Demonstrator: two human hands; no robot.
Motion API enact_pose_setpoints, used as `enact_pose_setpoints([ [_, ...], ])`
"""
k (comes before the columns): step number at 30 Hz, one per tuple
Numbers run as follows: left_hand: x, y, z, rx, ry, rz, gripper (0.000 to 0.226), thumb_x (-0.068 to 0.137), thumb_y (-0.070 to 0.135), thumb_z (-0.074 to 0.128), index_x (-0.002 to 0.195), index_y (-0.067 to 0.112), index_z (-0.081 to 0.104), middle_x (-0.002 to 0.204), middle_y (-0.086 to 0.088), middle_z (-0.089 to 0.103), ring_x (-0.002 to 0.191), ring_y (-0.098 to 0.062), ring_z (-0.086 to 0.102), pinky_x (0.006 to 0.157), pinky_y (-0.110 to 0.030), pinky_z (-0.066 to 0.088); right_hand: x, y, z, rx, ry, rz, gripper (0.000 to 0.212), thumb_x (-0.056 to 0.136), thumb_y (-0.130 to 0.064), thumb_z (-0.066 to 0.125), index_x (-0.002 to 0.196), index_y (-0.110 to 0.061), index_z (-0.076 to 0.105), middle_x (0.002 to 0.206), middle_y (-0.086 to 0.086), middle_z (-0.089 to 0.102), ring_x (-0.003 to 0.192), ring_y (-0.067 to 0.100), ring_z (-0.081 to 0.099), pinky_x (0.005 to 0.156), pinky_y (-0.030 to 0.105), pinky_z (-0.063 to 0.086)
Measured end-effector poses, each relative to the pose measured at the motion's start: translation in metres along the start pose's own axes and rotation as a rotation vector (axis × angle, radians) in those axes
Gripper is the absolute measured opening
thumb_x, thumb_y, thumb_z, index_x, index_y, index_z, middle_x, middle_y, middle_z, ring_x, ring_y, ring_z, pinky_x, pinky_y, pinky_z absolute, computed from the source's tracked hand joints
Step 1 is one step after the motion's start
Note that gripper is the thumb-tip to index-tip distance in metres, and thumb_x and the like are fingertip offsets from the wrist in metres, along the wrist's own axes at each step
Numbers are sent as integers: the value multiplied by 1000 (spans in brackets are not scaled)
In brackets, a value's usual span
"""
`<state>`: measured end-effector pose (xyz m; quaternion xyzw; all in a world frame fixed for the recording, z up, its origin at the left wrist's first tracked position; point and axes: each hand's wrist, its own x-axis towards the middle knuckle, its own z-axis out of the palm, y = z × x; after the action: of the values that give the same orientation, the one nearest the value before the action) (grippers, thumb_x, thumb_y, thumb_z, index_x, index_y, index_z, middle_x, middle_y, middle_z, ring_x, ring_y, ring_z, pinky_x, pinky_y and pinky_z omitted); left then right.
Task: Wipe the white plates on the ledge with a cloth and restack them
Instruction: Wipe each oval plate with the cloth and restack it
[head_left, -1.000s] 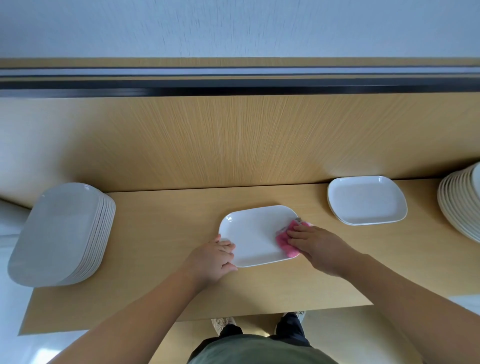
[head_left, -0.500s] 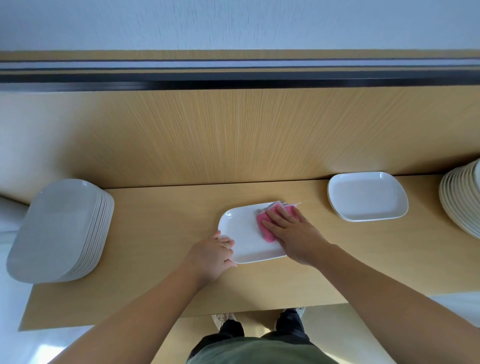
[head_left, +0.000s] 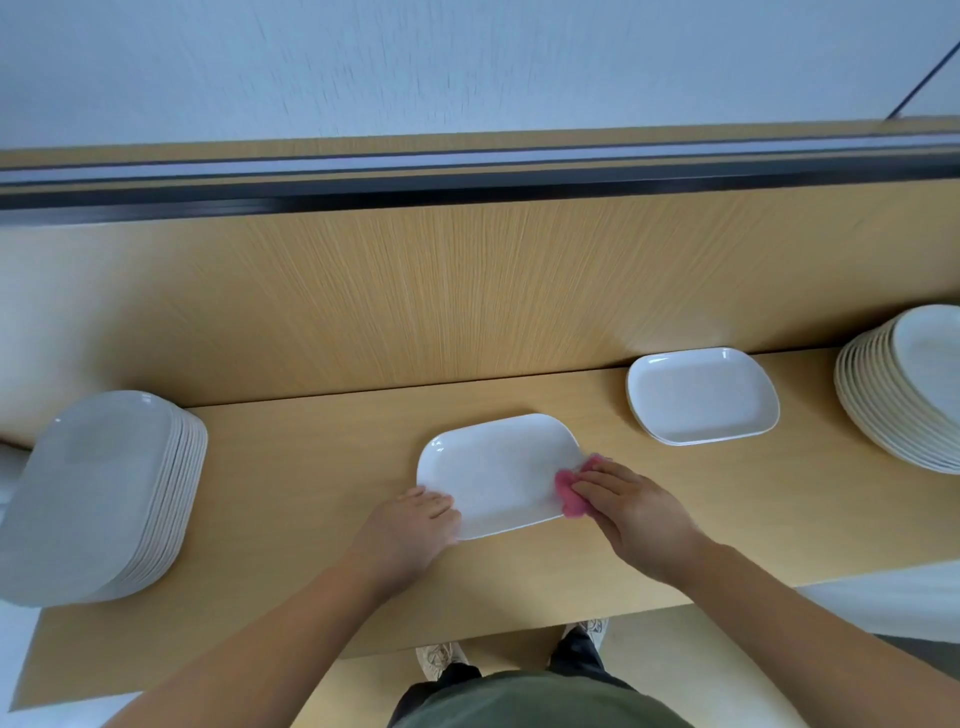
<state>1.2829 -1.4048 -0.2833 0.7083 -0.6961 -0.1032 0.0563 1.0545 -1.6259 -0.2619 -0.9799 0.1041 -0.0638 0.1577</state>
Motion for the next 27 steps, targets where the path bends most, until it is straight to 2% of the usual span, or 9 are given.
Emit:
enact_pose_setpoints([
  [4,4,5,-5,-33,216,9,40,98,35,37,76,23,68,88,5,68,79,-14,65,74,-23,52,10,-2,-29,37,175,1,27,94,-19,52,112,-9,69,114,-1,69,111,25,61,92,38,52],
  [8,12,13,-22,-124,347,-120,54,104,39,23,83,17,68,89,5,69,76,-15,63,72,-21,41,22,-4,-52,59,256,-60,29,97,-19,50,117,-6,68,117,2,68,114,24,59,101,35,46],
  [12,25,22,-45,-292,357,-286,49,99,41,26,99,9,64,98,-2,67,92,-16,51,87,-30,38,31,-5,-67,78,300,-76,33,99,-20,48,122,-4,66,116,2,69,115,23,58,101,32,45],
  [14,32,29,-58,-418,360,-438,52,95,42,26,107,6,61,97,-6,63,90,-24,53,76,-32,37,35,-7,-74,82,325,-94,32,98,-18,49,123,-5,65,118,2,68,116,23,58,103,31,44],
  [15,34,32,-65,-451,390,-496,51,94,41,27,108,5,59,89,-4,61,84,-26,52,70,-31,34,37,-7,-78,81,338,-103,33,98,-18,49,124,-5,65,118,2,68,117,23,57,104,30,43],
  [18,38,40,-81,-518,503,-571,35,96,39,28,97,13,52,65,5,47,63,-24,44,58,-34,29,41,-8,-86,71,364,-135,33,99,-18,49,125,-4,64,120,3,67,120,25,57,106,32,42],
  [21,41,44,-88,-674,524,-703,21,103,31,34,91,20,48,72,-4,55,68,-20,48,61,-34,35,43,-8,-91,65,377,-164,33,99,-17,50,126,-3,63,124,5,65,122,28,56,106,39,43],
  [25,40,46,-81,-731,510,-800,20,102,24,38,90,17,52,74,7,53,71,-10,48,61,-19,35,43,-11,-88,81,372,-195,33,97,-15,54,127,-3,62,124,5,65,121,29,57,105,42,44],
  [27,40,47,-76,-783,474,-836,24,102,23,38,86,15,52,71,6,51,68,-10,45,60,-19,34,41,-12,-85,80,362,-190,34,96,-14,56,128,-4,61,124,4,65,121,29,57,104,43,45],
])
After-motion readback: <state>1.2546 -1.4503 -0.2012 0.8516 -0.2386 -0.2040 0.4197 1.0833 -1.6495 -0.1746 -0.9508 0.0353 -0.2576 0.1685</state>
